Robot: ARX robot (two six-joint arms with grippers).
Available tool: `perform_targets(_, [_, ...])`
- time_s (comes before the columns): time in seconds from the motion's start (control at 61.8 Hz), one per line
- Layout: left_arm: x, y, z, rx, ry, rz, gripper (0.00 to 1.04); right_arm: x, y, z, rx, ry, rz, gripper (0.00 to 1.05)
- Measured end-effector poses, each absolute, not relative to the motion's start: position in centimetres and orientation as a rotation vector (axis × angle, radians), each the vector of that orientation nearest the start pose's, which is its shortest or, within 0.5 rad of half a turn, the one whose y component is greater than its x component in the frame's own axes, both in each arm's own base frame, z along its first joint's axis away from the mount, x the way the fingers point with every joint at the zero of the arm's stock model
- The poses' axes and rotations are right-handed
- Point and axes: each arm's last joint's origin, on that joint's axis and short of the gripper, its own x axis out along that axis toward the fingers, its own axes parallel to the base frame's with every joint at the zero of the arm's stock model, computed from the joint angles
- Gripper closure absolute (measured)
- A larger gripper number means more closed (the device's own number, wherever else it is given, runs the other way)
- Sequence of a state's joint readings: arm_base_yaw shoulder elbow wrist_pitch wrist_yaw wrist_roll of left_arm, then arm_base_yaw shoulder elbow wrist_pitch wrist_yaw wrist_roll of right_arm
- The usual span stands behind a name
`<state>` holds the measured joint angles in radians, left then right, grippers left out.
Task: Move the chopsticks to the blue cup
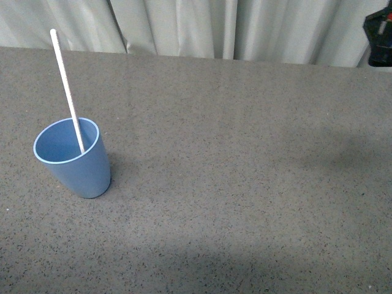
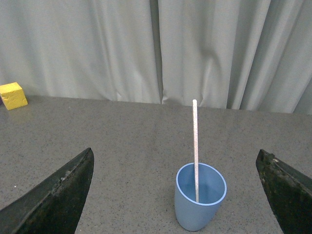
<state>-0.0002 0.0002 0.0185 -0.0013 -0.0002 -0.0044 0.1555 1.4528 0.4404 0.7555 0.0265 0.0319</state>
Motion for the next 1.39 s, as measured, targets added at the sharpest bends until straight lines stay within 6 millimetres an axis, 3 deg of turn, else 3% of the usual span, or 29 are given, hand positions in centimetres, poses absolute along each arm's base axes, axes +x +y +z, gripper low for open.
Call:
perform_targets(0.13, [9.7, 0.0, 17.0, -0.004, -0.017, 0.0, 0.07, 21.8, 5.0, 16.5, -0.07, 0.264, 0.173, 0.09])
perform_targets(0.259, [9.7, 0.0, 17.0, -0.004, -0.017, 0.0, 0.07, 19.2, 5.4, 16.6, -0.097, 0.276, 0.168, 0.09])
perform_targets(0.745, [9.7, 0.0, 17.0, -0.004, -0.017, 0.0, 0.07, 12.9, 3.6, 16.5, -0.075, 0.306, -0.075, 0.09])
perform_targets(1.053, [9.7, 0.0, 17.0, -0.004, -0.017, 0.0, 0.07, 11.1, 2.6, 16.6, -0.05, 0.264, -0.104, 0.09])
perform_targets(1.215, [9.7, 0.0, 17.0, -0.004, -0.016, 0.0, 0.07, 11.0, 2.1, 16.6, 0.014, 0.013, 0.014, 0.35])
perform_targets(1.393, [9.7, 0.0, 17.0, -0.004, -0.017, 0.0, 0.07, 10.2, 1.4, 16.4, 0.001, 0.027, 0.005, 0.65])
